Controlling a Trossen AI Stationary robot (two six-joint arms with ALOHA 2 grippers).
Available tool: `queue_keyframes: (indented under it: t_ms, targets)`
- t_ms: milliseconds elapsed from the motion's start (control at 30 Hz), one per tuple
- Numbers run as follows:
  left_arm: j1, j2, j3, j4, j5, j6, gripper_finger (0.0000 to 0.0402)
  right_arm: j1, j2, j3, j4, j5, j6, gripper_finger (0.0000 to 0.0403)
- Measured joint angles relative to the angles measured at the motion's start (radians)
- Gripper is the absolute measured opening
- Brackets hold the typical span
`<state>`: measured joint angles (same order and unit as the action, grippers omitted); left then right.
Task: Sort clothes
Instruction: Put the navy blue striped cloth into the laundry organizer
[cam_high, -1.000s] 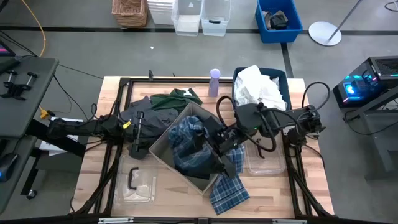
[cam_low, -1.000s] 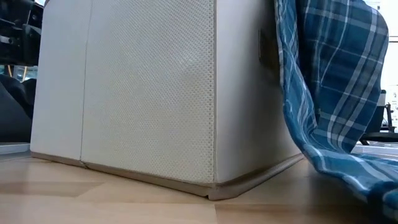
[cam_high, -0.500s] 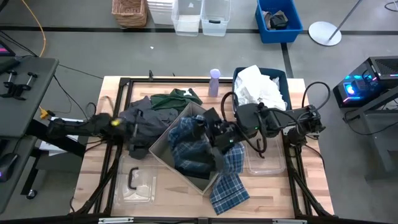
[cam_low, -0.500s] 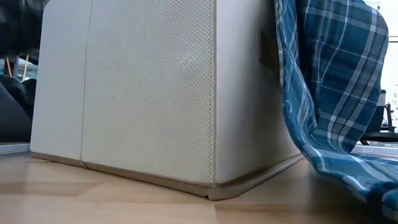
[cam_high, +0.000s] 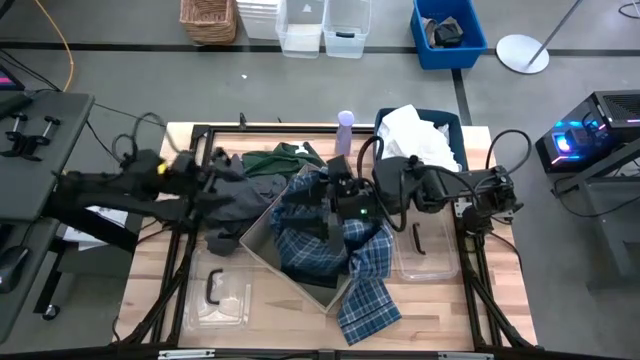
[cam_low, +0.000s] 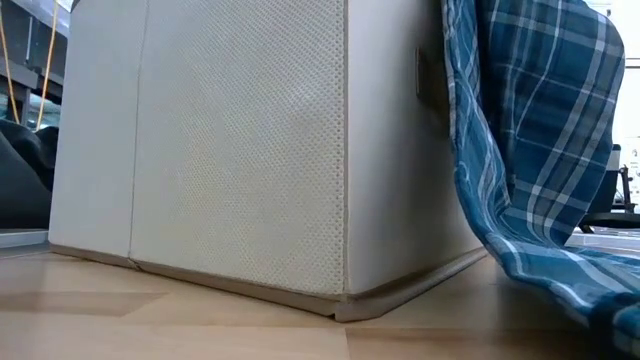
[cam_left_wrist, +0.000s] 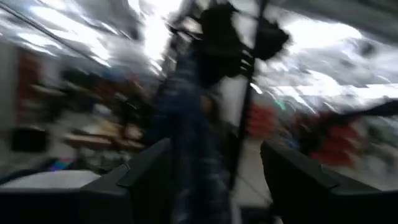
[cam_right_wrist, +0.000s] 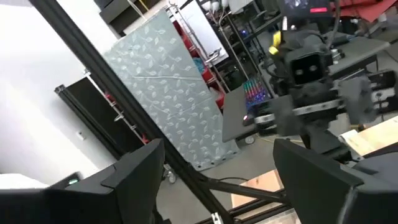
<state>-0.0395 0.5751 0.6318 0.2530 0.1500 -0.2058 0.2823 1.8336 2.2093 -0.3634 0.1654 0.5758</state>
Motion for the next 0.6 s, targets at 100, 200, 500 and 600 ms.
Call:
queue_keyframes:
  t_ms: [100, 200, 500, 600]
  targets:
    - [0.0, 0.153, 0.133, -0.02, 0.175, -0.039, 0.0235, -0.007, 0.0, 0.0, 0.0, -0.011, 0.0, 0.0298]
    - [-0.002, 0.27, 0.218, 0.009, 0.23, -0.083, 0.0235, -0.007, 0.0, 0.0, -0.001, -0.029, 0.0, 0.0298]
    - [0.008, 0.444, 0.319, -0.059, 0.191, -0.042, 0.0235, 0.014, 0.0, 0.0, 0.0, -0.069, -0.038, 0.0298]
    - [0.013, 0.423, 0.337, -0.163, 0.077, 0.056, 0.0235, 0.02, 0.0, 0.0, 0.0, -0.07, -0.041, 0.0298]
